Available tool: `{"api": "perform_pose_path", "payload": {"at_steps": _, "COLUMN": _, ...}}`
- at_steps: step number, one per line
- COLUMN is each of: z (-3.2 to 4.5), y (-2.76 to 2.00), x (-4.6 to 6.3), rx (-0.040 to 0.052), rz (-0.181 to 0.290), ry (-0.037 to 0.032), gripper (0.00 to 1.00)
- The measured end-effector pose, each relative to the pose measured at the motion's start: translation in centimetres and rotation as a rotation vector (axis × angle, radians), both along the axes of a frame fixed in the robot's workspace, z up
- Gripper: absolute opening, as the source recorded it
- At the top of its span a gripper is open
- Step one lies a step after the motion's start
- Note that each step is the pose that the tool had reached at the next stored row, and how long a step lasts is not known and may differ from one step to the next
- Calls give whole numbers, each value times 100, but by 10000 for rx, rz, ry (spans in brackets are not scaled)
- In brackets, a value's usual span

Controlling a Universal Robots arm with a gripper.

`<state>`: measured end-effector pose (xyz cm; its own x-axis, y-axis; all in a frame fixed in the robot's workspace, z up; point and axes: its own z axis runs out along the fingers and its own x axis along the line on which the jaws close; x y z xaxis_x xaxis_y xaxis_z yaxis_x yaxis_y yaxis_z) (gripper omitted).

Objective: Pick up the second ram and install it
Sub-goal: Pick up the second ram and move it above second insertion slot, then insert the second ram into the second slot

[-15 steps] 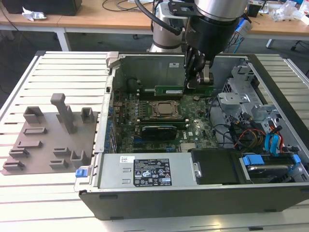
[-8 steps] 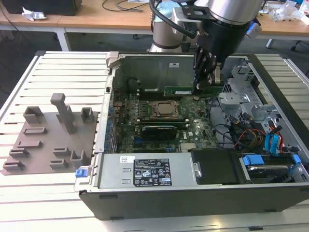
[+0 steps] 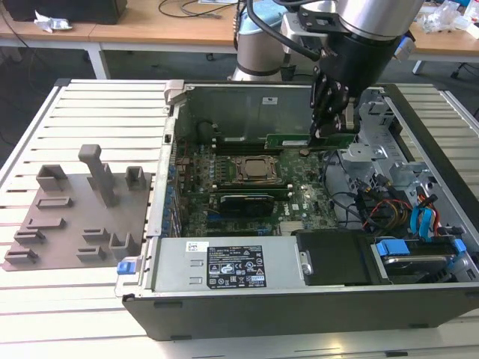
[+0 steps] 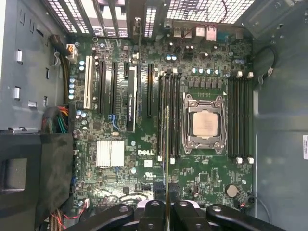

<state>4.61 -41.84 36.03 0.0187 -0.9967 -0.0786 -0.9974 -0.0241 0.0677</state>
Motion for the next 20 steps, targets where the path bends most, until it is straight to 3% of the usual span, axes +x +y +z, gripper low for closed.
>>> {"api": "perform_pose_path", "payload": {"at_steps": 11, "z": 0, "y": 12, "x": 0, "rx": 0, "rz": 1, "ry": 0, "gripper": 14}}
{"api": "perform_pose_path", "payload": {"at_steps": 13, "z": -1, "y": 13, "x": -92, "rx": 6, "rz": 2, "ry": -2, "gripper": 14}}
{"api": "perform_pose_path", "payload": {"at_steps": 14, "z": -4, "y": 16, "x": -208, "rx": 22, "rz": 0, "ry": -6, "gripper": 14}}
{"api": "perform_pose_path", "payload": {"at_steps": 16, "z": -56, "y": 60, "x": -321, "rx": 75, "rz": -1, "ry": -6, "gripper": 14}}
{"api": "perform_pose_path", "payload": {"at_steps": 18, "z": -156, "y": 94, "x": -340, "rx": 75, "rz": 1, "ry": -6, "gripper": 14}}
{"api": "perform_pose_path", "payload": {"at_steps": 20, "z": -220, "y": 96, "x": -341, "rx": 76, "rz": 0, "ry": -7, "gripper": 14}}
